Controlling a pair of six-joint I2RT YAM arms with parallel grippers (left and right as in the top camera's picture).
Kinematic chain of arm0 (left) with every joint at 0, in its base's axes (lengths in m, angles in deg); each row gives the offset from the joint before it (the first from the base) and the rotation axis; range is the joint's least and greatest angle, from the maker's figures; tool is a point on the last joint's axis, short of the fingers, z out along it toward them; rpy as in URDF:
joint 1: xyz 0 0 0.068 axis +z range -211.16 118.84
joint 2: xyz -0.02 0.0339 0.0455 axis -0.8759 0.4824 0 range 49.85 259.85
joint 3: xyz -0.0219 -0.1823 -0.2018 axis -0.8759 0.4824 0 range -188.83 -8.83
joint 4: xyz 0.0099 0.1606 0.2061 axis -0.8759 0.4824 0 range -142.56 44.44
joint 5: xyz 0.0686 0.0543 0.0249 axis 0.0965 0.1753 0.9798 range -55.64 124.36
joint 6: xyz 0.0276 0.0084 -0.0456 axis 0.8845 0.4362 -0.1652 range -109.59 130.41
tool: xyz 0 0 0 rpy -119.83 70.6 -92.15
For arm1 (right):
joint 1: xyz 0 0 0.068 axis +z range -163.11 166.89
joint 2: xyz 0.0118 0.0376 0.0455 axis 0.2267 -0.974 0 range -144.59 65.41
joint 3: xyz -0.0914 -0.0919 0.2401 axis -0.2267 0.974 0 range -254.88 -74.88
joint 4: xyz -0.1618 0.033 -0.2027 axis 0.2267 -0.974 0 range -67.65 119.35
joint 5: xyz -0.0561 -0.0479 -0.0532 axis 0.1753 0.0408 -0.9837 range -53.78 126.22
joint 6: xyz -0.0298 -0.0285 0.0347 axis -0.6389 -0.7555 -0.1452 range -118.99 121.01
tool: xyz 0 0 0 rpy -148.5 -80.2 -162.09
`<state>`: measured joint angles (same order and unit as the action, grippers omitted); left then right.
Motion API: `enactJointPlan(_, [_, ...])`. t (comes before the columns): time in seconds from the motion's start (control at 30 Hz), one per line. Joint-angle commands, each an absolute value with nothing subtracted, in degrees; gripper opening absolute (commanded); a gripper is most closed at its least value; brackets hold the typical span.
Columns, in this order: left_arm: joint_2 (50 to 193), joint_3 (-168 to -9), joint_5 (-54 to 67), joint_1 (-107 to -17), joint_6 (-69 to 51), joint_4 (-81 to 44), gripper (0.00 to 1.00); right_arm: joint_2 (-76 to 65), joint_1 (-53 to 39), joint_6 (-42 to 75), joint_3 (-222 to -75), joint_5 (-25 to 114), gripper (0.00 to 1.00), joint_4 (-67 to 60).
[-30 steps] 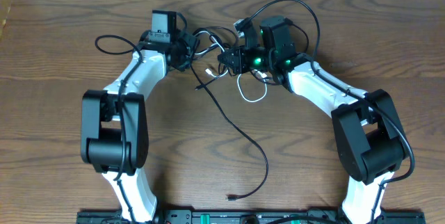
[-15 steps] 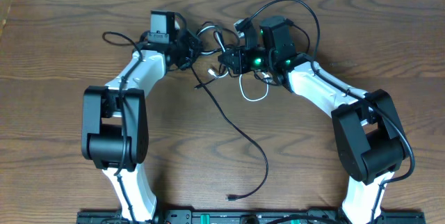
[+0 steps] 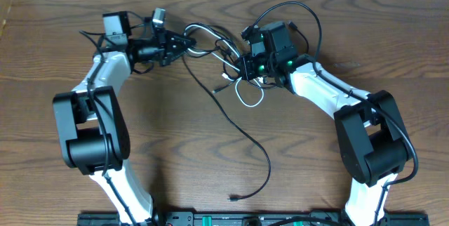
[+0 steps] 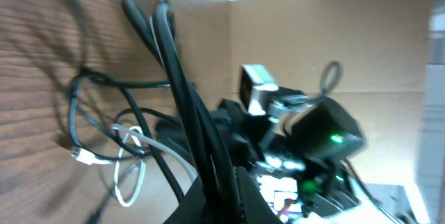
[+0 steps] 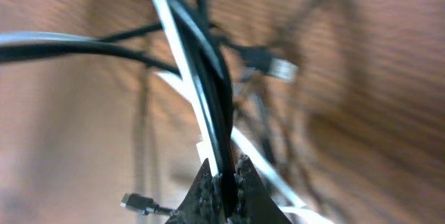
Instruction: Untangle cables
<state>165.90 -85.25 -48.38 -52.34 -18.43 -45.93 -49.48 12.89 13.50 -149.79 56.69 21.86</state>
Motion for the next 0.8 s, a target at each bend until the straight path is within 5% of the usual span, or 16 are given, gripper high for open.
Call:
enactJointPlan(0.0, [165.9, -85.2, -55.8, -50.0, -20.3, -45.8, 0.08, -48.2, 13.0, 7.0, -149.6, 43.8, 0.01, 21.0])
enactJointPlan(0.77, [164.0, -85.2, -55.8, -46.0, -30.5, -48.6, 0.07, -48.2, 3.7, -19.5, -149.6, 5.2, 0.01, 19.5])
